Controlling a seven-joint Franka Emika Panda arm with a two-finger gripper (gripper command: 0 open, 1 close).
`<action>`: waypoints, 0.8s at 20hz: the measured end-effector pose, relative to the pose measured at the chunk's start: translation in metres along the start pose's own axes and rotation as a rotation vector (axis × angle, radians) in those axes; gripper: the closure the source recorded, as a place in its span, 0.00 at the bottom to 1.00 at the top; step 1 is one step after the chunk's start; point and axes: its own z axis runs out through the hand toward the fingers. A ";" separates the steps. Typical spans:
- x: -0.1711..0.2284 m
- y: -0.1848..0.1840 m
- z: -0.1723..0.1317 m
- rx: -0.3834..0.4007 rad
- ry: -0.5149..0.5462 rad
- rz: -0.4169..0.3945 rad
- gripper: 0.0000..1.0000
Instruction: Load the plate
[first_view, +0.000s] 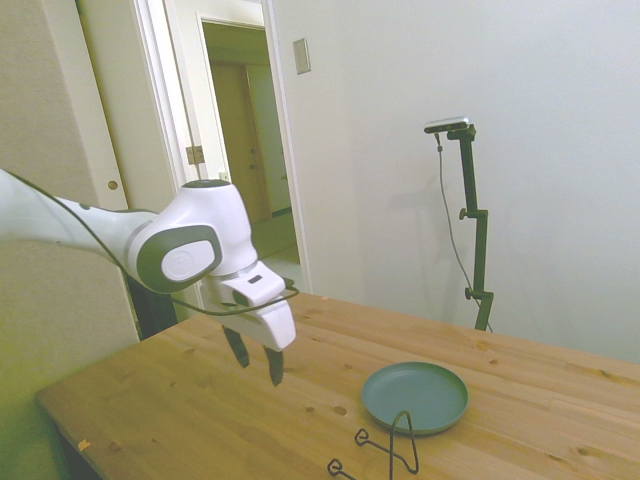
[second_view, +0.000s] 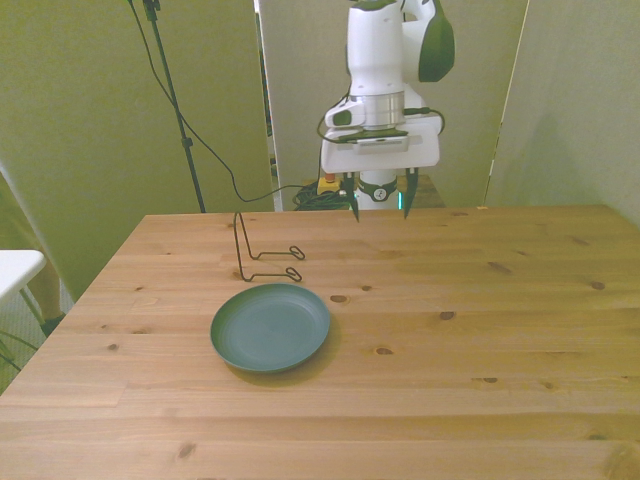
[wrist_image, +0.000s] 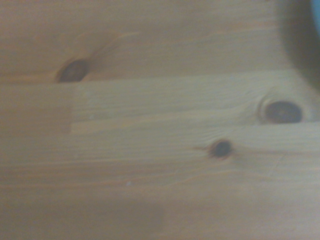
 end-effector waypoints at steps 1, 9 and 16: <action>0.016 0.006 -0.001 0.000 0.002 0.007 0.00; 0.150 0.057 0.006 -0.016 0.004 0.089 0.00; 0.222 0.076 0.003 0.026 -0.032 0.118 0.00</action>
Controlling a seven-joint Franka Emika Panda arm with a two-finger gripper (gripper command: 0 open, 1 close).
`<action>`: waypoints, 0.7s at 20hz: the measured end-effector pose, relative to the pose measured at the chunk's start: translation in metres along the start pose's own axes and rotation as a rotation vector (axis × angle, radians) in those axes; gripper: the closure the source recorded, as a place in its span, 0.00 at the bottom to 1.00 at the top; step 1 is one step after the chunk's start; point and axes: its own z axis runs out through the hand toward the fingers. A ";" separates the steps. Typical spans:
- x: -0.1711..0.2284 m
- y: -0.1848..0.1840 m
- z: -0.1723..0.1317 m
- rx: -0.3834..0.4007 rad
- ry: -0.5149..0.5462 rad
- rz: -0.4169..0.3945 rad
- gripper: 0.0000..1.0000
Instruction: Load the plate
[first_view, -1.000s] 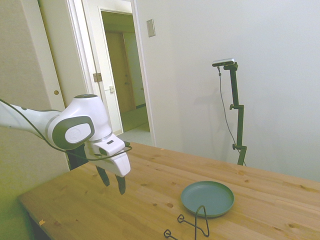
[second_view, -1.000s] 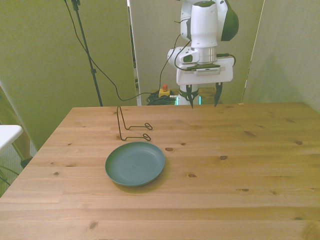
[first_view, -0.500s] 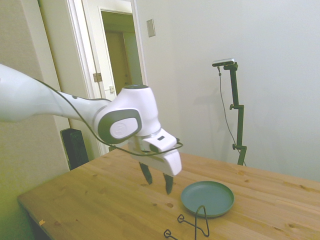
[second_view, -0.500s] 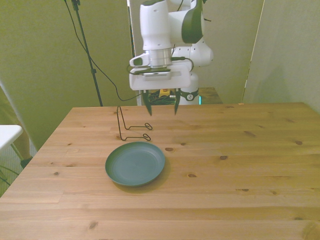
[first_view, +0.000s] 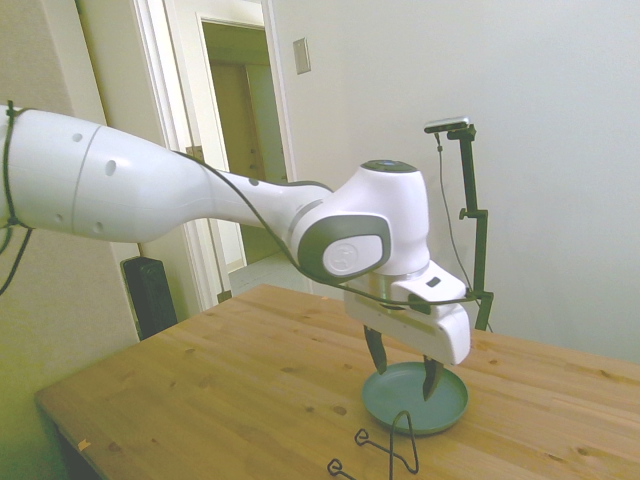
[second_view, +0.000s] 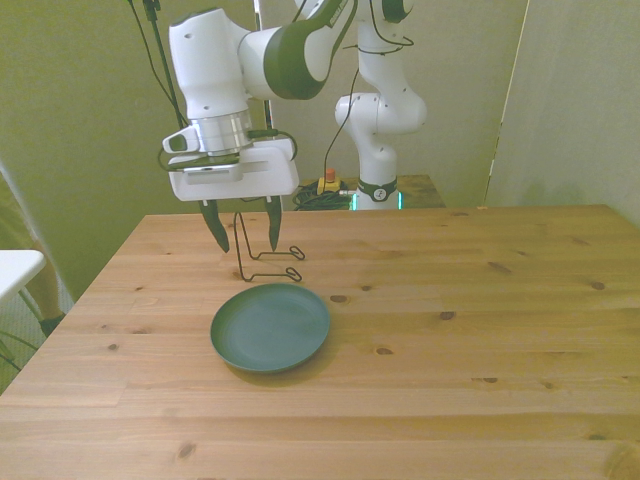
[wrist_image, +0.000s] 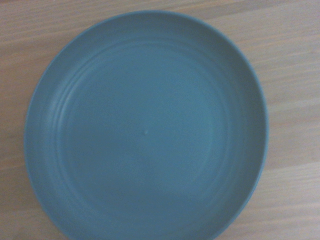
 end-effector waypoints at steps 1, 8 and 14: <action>0.008 -0.004 0.001 0.005 -0.006 0.000 0.00; 0.047 -0.025 0.040 -0.010 -0.042 -0.005 0.00; 0.057 -0.033 0.074 -0.015 -0.077 -0.013 0.00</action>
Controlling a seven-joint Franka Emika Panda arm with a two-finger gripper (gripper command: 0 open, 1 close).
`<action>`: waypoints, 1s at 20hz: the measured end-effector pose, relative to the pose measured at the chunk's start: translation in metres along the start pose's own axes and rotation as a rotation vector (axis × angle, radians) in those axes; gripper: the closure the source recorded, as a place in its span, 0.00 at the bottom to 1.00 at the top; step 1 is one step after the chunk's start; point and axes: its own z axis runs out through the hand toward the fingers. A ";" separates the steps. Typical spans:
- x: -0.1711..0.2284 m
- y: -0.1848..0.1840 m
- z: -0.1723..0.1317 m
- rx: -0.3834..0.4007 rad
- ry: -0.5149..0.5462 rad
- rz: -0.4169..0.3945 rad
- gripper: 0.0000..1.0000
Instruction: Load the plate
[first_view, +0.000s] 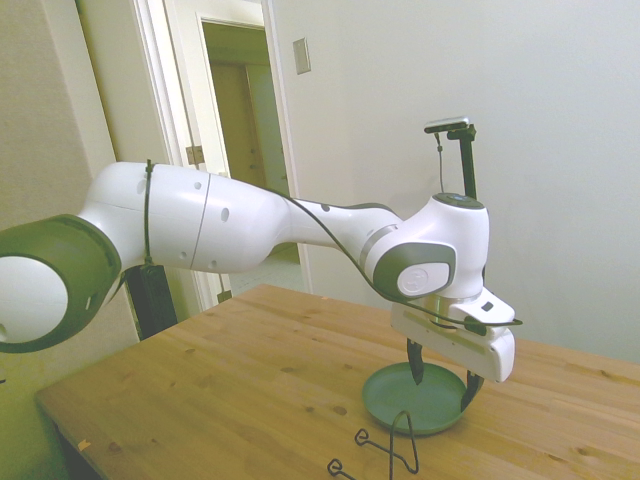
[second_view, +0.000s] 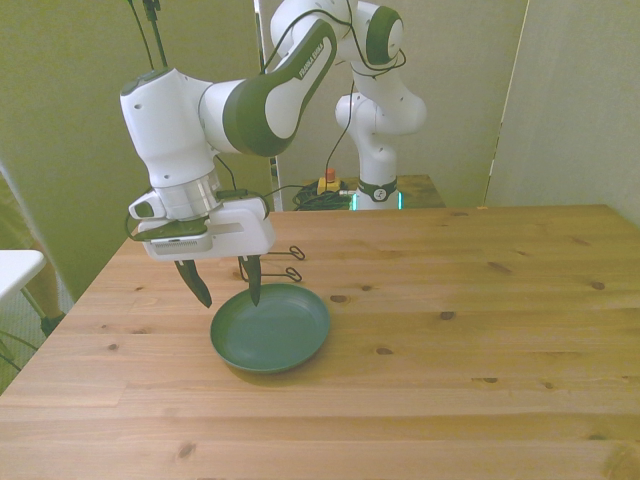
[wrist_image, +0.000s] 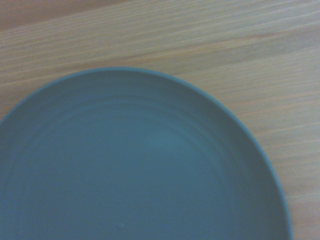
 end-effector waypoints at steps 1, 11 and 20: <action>0.001 0.000 0.004 0.002 -0.006 -0.001 0.00; 0.008 -0.002 0.033 0.026 -0.062 -0.008 0.00; 0.012 -0.007 0.035 0.050 -0.130 -0.045 1.00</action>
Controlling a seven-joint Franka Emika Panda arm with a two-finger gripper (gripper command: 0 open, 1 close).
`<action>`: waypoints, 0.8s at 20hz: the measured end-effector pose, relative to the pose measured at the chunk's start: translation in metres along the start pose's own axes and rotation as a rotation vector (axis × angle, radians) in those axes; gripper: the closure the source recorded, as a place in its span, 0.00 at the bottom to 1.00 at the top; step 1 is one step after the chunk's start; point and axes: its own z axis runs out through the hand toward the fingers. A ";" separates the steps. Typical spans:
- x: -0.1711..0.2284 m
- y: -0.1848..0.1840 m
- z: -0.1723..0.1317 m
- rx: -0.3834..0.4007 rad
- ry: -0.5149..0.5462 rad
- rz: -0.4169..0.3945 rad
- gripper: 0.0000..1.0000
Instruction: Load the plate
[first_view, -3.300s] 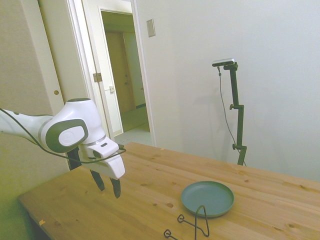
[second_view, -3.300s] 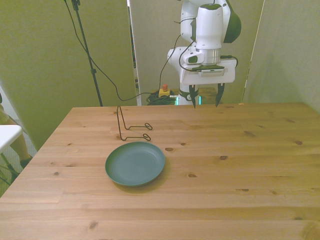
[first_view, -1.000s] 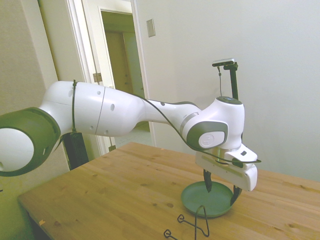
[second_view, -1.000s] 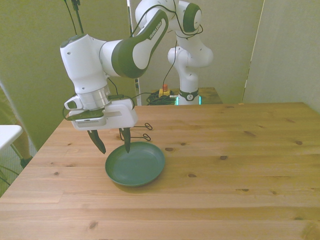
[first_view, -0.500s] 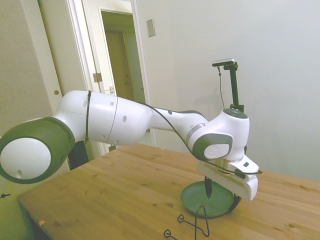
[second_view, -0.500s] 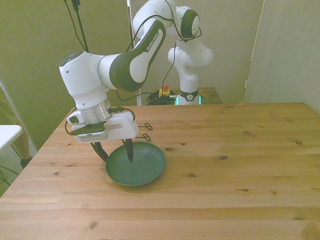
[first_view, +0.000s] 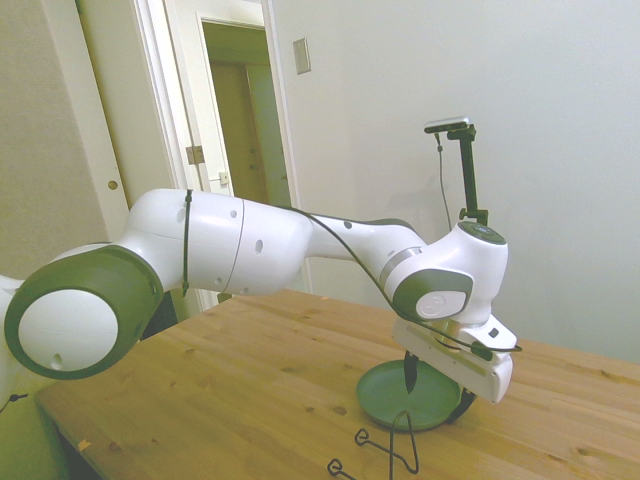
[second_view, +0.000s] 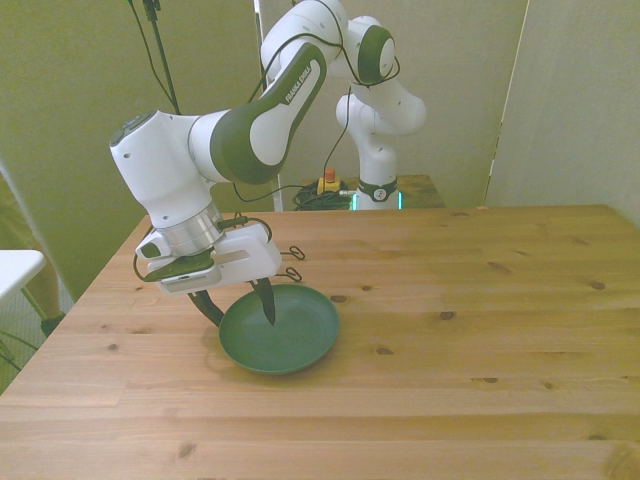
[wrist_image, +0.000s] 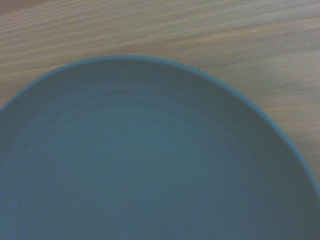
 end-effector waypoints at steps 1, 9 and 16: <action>0.000 0.000 0.000 0.000 -0.002 -0.003 1.00; 0.001 0.000 0.003 0.000 -0.007 -0.016 1.00; -0.002 -0.006 0.009 0.002 -0.013 -0.033 1.00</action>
